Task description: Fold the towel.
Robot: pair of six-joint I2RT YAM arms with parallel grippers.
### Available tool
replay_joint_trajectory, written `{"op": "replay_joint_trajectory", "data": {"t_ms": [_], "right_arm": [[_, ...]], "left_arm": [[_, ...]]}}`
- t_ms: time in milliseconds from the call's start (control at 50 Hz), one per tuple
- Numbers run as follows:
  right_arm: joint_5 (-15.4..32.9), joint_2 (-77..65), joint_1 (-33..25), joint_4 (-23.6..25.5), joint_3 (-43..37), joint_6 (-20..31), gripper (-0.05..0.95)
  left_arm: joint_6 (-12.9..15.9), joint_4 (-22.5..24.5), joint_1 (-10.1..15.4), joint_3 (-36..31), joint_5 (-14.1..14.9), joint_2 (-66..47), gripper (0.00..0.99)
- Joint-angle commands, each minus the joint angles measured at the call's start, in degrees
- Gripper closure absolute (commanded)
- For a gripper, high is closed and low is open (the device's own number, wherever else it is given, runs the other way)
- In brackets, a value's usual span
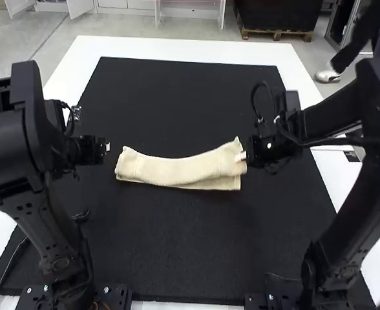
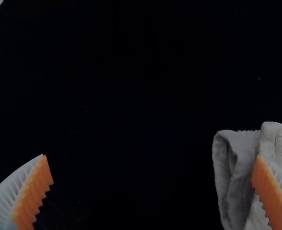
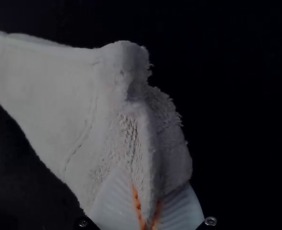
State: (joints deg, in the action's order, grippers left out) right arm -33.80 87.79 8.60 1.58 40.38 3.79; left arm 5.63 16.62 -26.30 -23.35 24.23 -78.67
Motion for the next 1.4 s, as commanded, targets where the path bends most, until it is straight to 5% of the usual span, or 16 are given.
{"op": "replay_joint_trajectory", "data": {"t_ms": [0, 580, 1380], "right_arm": [[-3.82, -2.18, 0.63, 0.44, 2.51, -0.98, 0.92], [-8.03, -0.43, 14.16, -2.73, 7.78, -6.78, 0.91], [-6.80, 17.07, 29.28, -9.14, 20.97, -8.54, 0.90]], "left_arm": [[-1.15, 0.52, -0.59, 0.33, -0.06, 2.12, 0.025], [-4.13, 3.50, -0.50, 4.46, -4.72, 7.04, 0.025], [-4.05, 3.50, -0.68, 6.57, -5.51, 8.98, 0.025]]}}
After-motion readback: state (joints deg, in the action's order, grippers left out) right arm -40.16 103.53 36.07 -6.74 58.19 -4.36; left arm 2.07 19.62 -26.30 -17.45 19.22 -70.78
